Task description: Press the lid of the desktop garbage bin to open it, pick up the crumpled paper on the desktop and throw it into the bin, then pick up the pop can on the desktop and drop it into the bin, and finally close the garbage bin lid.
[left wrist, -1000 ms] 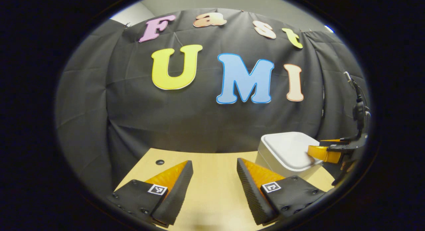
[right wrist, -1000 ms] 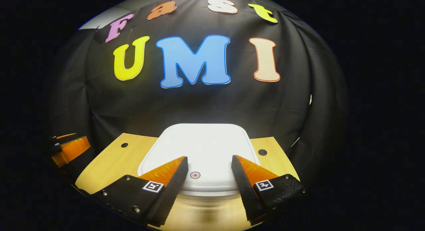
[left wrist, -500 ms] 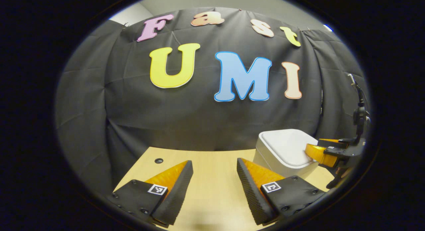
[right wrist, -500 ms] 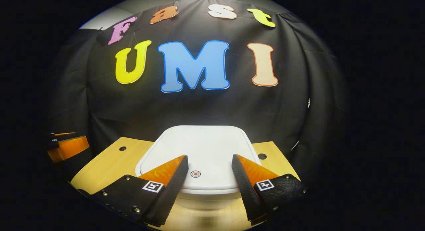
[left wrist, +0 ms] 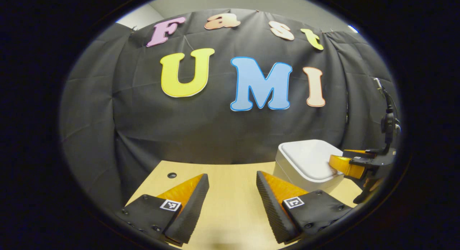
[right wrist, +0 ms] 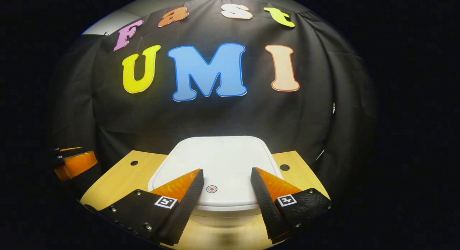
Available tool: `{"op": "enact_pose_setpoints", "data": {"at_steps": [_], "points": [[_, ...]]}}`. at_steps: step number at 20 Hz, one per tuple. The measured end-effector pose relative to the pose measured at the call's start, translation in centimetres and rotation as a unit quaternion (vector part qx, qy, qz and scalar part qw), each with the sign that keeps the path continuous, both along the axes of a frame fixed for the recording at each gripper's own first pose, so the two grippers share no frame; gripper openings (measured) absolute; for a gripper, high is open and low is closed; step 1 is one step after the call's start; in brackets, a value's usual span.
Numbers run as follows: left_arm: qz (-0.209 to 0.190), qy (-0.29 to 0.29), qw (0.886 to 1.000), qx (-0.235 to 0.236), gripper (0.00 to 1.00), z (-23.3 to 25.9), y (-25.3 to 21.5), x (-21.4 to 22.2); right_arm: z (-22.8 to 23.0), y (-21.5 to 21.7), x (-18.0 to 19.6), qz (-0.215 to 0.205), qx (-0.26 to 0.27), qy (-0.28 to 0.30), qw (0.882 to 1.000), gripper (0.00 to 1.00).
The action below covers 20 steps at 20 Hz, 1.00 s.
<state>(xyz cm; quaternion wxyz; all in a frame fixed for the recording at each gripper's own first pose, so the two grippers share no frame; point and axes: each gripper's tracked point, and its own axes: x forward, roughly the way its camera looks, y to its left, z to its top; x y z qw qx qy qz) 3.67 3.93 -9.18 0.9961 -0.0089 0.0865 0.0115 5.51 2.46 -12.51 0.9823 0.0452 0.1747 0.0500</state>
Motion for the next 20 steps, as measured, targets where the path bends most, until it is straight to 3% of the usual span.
{"op": "enact_pose_setpoints", "data": {"at_steps": [7,11,13,15,20], "points": [[-0.003,-0.013,1.0,-0.001,0.92,1.1,-0.6,0.4,0.2,0.0,0.0,0.009,0.0,0.015,1.0,0.85],[-0.006,-0.023,1.0,-0.003,0.84,2.1,-0.9,0.5,0.3,0.0,0.0,0.014,-0.005,0.021,1.0,0.85],[-0.006,-0.031,1.0,-0.003,0.87,2.9,-1.1,0.4,0.6,-0.1,-0.1,0.013,0.002,0.019,1.0,0.84],[-0.006,-0.04,0.999,-0.004,0.92,3.7,-1.3,0.4,1.4,-0.5,-0.2,0.005,0.01,0.005,1.0,0.84],[-0.01,-0.065,0.998,-0.006,0.92,6.3,-2.1,0.1,5.1,-1.6,-1.0,-0.008,0.006,-0.048,0.999,0.84]]}}
